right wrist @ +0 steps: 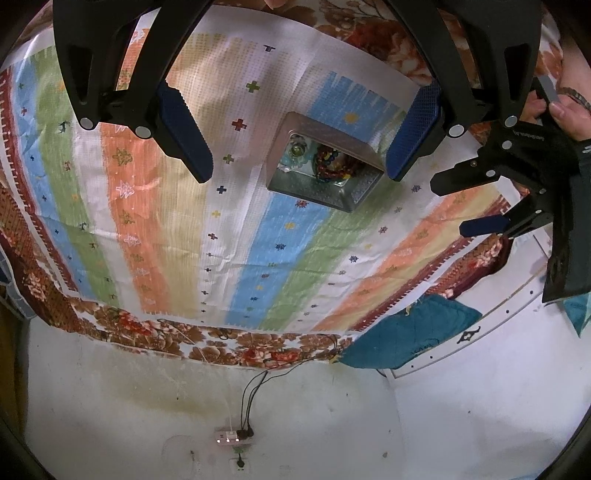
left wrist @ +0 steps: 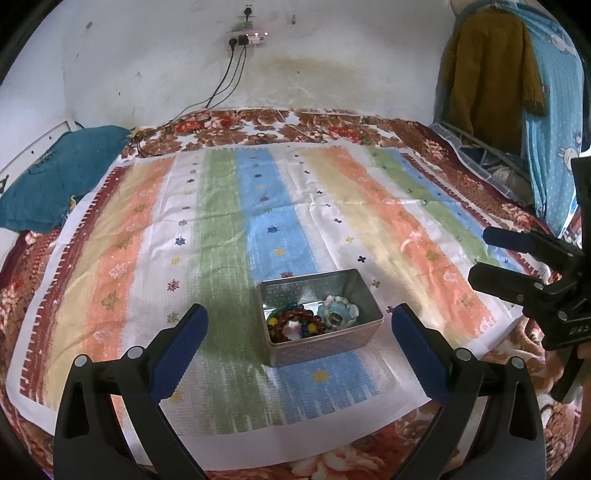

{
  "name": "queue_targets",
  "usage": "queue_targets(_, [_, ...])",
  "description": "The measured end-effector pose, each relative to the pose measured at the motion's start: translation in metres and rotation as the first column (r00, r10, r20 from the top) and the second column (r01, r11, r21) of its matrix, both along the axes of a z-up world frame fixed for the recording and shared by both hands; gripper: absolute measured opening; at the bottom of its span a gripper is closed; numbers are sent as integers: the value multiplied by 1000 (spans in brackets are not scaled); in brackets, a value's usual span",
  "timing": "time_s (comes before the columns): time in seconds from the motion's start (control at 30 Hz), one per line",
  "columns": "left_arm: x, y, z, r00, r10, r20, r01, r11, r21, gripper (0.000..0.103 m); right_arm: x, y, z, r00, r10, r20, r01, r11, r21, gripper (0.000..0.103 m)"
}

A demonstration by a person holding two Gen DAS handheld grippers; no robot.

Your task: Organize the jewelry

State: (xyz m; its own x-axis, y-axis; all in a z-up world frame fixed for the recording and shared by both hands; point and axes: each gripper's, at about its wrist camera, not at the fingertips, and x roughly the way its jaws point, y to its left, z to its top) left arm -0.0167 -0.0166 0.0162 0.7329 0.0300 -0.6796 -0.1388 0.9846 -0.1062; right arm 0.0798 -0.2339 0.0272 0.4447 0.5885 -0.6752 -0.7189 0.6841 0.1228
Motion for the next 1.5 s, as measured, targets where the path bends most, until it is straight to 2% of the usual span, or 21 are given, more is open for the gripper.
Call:
queue_targets(0.57, [-4, -1, 3, 999, -21, 27, 22, 1000, -22, 98, -5, 4, 0, 1000, 7, 8, -7, 1000, -4, 95])
queue_targets(0.63, [-5, 1, 3, 999, -2, 34, 3, 1000, -24, 98, -5, 4, 1, 1000, 1, 16, 0, 1000, -2, 97])
queue_targets(0.83, [-5, 10, 2, 999, 12, 31, -10, 997, -72, 98, -6, 3, 1, 1000, 1, 17, -1, 1000, -2, 98])
queue_targets(1.5, [-1, 1, -2, 999, -36, 11, 37, 998, -49, 98, -7, 3, 2, 1000, 7, 16, -7, 1000, -2, 99])
